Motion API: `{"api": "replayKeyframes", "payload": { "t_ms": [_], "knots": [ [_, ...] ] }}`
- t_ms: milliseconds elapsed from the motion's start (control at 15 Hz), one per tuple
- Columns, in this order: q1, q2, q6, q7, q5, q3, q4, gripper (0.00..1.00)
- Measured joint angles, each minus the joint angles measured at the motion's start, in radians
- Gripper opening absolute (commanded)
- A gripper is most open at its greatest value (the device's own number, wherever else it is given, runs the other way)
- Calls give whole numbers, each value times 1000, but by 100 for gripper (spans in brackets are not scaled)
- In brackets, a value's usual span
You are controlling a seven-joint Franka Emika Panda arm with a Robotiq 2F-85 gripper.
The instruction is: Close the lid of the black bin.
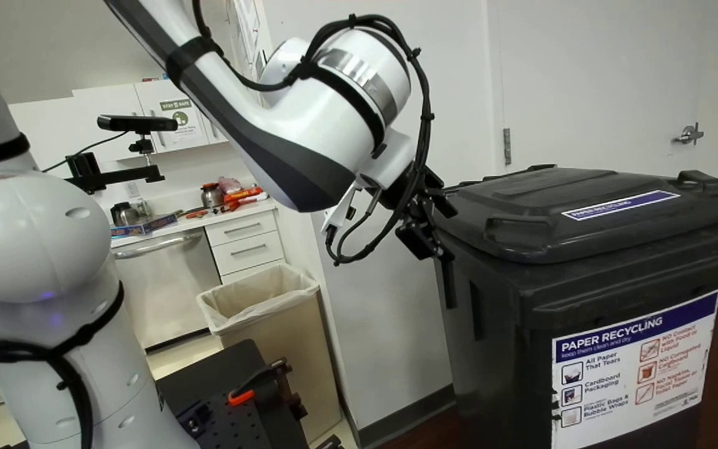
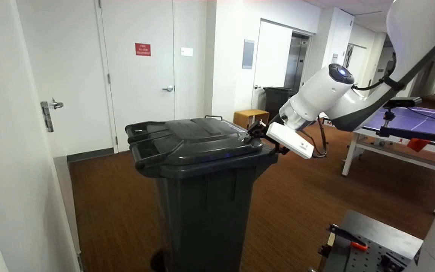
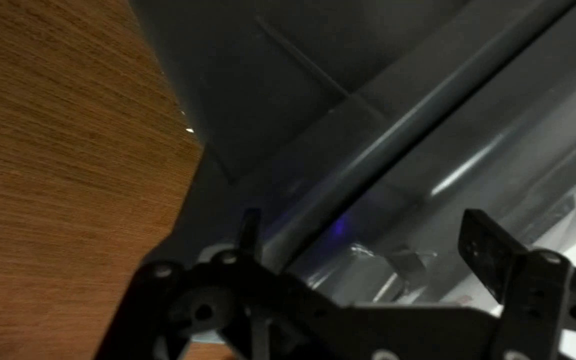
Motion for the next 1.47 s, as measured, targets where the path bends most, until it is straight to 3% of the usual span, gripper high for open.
{"api": "replayKeyframes", "payload": {
  "t_ms": [533, 800, 1200, 1467],
  "knots": [
    [-191, -148, 1, -300, 91, 125, -82, 100],
    [-242, -178, 49, -478, 229, 217, -107, 100],
    [-229, -85, 46, -746, 491, 307, -184, 100],
    [-91, -25, -38, -841, 633, 272, -185, 100]
  ]
}}
